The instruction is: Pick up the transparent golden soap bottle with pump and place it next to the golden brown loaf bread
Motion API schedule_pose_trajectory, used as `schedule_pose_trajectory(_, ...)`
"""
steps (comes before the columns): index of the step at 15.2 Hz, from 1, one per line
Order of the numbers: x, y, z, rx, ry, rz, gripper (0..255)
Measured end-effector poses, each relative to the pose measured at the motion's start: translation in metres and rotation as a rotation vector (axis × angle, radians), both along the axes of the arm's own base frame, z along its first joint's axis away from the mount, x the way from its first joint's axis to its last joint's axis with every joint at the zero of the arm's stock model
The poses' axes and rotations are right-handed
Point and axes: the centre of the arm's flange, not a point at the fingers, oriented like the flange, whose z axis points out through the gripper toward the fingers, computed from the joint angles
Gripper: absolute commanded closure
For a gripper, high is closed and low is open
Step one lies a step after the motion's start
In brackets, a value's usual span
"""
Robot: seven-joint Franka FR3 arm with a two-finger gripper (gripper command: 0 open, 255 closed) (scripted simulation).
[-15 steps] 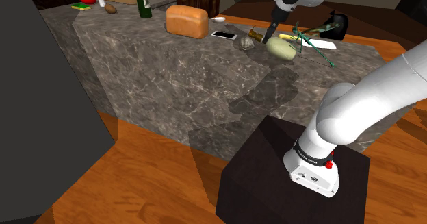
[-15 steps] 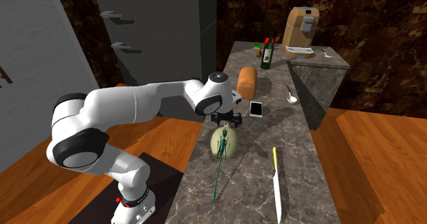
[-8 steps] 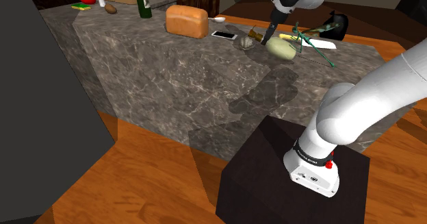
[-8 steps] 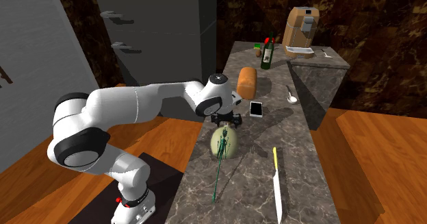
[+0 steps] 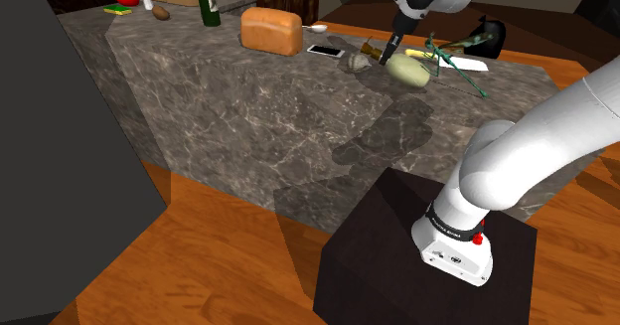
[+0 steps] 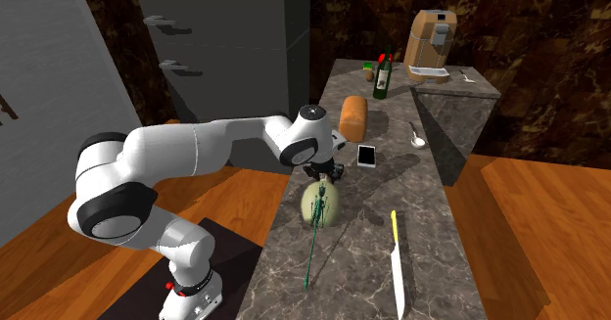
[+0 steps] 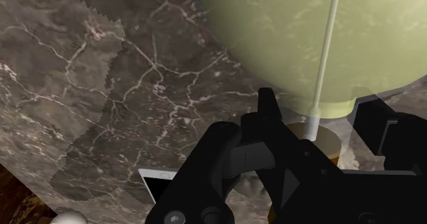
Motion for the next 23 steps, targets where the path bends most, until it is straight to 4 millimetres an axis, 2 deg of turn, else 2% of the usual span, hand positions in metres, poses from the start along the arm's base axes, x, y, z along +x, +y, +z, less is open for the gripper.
schedule_pose_trajectory(6, 0.000, 0.000, 0.005, 0.000, 0.002, 0.001, 255)
schedule_pose_trajectory(23, 0.001, -0.001, 0.093, 0.001, 0.003, 0.001, 255)
